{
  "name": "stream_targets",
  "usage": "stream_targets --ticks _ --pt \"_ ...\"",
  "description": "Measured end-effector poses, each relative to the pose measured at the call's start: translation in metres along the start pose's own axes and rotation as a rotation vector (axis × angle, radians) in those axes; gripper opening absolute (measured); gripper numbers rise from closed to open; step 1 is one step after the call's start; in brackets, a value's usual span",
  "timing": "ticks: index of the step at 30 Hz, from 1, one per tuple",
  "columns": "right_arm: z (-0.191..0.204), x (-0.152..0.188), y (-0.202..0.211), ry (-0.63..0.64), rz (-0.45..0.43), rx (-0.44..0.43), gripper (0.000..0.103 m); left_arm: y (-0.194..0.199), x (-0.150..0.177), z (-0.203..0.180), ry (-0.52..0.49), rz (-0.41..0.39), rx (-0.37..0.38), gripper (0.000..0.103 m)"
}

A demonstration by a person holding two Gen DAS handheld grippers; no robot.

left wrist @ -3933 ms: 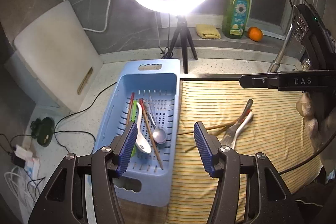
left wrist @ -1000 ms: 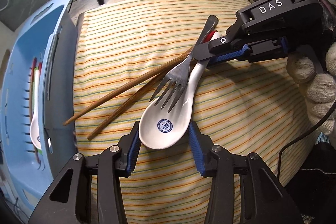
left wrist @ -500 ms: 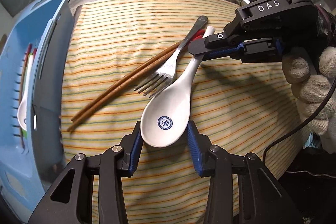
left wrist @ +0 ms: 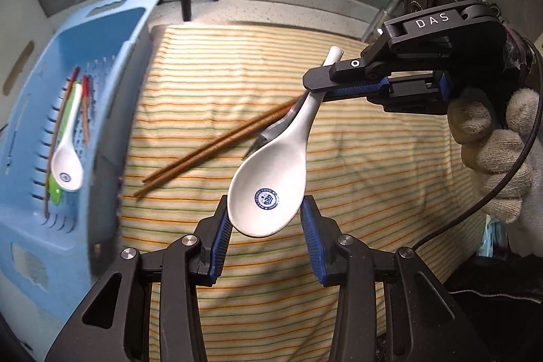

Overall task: Organize utensils
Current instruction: 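Carry the white ceramic spoon into the blue basket and open the left gripper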

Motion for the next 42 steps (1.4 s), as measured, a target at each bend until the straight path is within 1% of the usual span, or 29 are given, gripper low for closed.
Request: stream_targets --ticks 4,10,16,19,25,28,33,42 --pt "0.03 -0.006 -0.01 0.044 -0.003 -0.01 0.008 0.019 -0.003 0.017 0.019 -0.041 -0.015 0.038" --pt "0.072 -0.018 -0.034 0.1 0.002 -0.008 0.008 0.033 -0.007 0.058 0.059 -0.095 -0.038 0.038" --pt "0.112 -0.038 -0.068 0.145 0.015 0.01 0.008 0.048 -0.01 0.101 0.101 -0.128 -0.056 0.037" --pt "0.126 -0.048 -0.086 0.162 0.022 0.032 0.008 0.046 -0.016 0.122 0.124 -0.132 -0.057 0.038" --pt "0.14 -0.065 -0.121 0.183 0.049 0.083 0.008 0.036 -0.021 0.156 0.162 -0.113 -0.059 0.037" --pt "0.143 -0.072 -0.134 0.202 0.055 0.117 0.008 0.026 -0.021 0.165 0.169 -0.092 -0.063 0.037" --pt "0.142 -0.082 -0.149 0.221 0.06 0.171 0.008 0.01 -0.022 0.168 0.154 -0.049 -0.07 0.031" --pt "0.141 -0.093 -0.164 0.242 0.063 0.232 0.008 -0.006 -0.027 0.175 0.16 -0.004 -0.069 0.028"
Point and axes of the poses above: each gripper's, at about its wrist camera, not at the fingertips, and y roughly against the way its jaws point, z to its left, x to its underside, the point moved 2 cm from there along -y, roughly the way its jaws point, and after that the axes turned 2 degrees about z, right-handed, at the moved point
